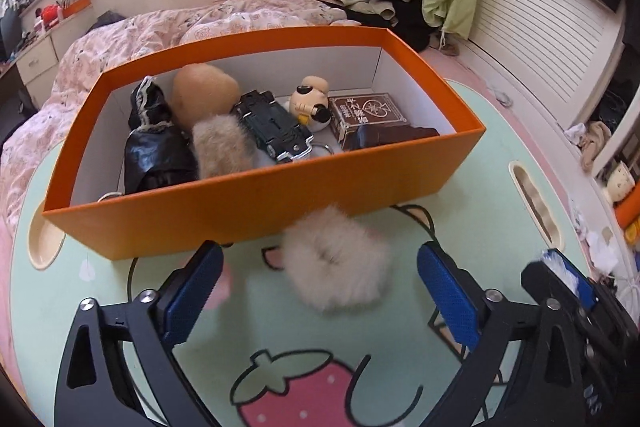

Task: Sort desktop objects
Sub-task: 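Grasp the white fur ball with the left gripper while the right gripper lifts the bundle, then drop the fur ball and bundle into the orange box, opening both grippers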

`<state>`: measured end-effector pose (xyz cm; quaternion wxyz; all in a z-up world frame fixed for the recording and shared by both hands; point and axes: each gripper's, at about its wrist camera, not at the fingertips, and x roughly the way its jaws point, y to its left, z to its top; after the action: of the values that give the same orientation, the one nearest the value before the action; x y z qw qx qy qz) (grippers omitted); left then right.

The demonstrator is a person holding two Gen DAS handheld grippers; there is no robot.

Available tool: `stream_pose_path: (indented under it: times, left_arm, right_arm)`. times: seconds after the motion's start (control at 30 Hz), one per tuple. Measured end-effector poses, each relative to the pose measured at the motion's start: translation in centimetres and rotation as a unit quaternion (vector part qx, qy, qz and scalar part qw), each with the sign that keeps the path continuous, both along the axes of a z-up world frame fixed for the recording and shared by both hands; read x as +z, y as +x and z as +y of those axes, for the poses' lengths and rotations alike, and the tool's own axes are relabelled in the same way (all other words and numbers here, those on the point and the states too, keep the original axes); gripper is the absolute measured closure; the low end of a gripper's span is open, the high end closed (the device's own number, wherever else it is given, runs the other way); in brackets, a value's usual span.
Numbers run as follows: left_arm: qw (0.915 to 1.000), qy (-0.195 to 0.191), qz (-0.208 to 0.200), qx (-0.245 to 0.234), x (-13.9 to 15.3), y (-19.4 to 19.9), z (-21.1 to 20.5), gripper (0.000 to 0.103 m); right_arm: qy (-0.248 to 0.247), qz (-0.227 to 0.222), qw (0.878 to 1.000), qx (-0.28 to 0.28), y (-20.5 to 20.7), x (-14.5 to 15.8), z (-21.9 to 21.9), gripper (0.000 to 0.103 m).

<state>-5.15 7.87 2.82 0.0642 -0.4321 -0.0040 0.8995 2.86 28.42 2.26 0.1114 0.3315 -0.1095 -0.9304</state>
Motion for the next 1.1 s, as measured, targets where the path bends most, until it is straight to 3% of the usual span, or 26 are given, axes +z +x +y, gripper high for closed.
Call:
stream_pose_path:
  times: [0.1,0.13,0.2,0.37,0.6,0.73,0.9,1.1]
  left_arm:
    - [0.9996,-0.025,-0.009,0.004,-0.8,-0.4,0.8,0.044]
    - [0.9994,-0.033,0.002,0.003,-0.8,-0.3,0.8,0.063]
    - [0.9994,-0.033,0.009,-0.007,-0.7,0.1,0.5,0.065]
    - [0.9996,0.011,0.022,-0.010,0.0,1.9,-2.3,0.065]
    - [0.9969,0.049,0.061,0.010,3.0,4.0,-6.4,0.065]
    - [0.9957,0.045,0.080,0.005,5.2,2.8,-6.9,0.065]
    - [0.9959,0.011,0.089,0.009,6.7,0.1,-7.2,0.065]
    - [0.9972,-0.010,0.070,0.022,6.5,-4.4,-7.8,0.065]
  right_arm:
    - [0.002,0.003,1.000,0.004,0.1,0.1,-0.2,0.067]
    - [0.003,0.003,1.000,0.005,0.1,0.0,-0.2,0.067]
    - [0.004,0.004,1.000,0.007,0.1,0.0,-0.3,0.067]
    - [0.012,0.005,1.000,0.020,0.1,0.0,-1.0,0.067]
    - [0.052,0.016,0.996,0.076,-0.3,1.1,-4.2,0.067]
    - [0.062,0.027,0.991,0.116,-1.9,3.4,-6.8,0.067]
    - [0.062,0.042,0.989,0.125,-6.1,7.1,-9.2,0.067]
    - [0.072,0.012,0.990,0.120,-12.3,7.4,-11.7,0.066]
